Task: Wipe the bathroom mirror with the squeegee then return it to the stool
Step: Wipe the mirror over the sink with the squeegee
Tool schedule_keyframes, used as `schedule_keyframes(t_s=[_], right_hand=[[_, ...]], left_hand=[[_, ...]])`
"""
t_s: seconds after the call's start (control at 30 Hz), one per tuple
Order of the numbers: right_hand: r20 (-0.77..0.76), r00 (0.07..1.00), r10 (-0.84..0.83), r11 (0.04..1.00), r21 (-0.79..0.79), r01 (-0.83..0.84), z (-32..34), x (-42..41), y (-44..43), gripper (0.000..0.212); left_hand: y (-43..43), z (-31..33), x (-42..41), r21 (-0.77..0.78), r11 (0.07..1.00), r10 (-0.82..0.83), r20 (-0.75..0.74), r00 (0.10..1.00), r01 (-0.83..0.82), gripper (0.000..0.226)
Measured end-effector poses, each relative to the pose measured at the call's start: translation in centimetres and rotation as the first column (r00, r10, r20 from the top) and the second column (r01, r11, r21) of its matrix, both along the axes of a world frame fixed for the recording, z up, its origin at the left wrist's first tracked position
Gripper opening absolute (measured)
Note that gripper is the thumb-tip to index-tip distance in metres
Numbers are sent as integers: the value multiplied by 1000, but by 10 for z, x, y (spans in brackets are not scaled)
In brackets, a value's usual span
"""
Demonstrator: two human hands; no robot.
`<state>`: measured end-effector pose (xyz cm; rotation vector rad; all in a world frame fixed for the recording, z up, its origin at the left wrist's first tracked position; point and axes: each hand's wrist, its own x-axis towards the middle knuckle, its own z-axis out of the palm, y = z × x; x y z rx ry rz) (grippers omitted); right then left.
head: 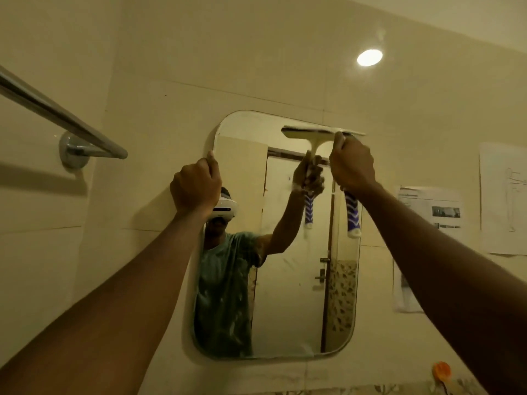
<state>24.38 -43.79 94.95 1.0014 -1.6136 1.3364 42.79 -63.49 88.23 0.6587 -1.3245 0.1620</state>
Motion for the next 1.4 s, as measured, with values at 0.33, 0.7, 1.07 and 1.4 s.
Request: schedule_keyframes(t_s=[0.33,0.7,1.07,1.4], right_hand=[[51,989,142,990,20,-143,-146,5,-18,36],[-8,1000,18,1000,-13,-18,-25,-1,-14,47],[101,993,65,998,11,-67,-228,1,-19,43],[84,994,67,997,-52,-63,-118,-2,-16,42]], left_hand=[[2,-5,3,19,999,-40,11,999,40,63],[-2,-18,-2,-6,1000,21,3,1000,-21,63],[2,-37,-1,39,999,37,19,999,-38,63],[1,-59,-1,38,997,69,32,997,-71,65]])
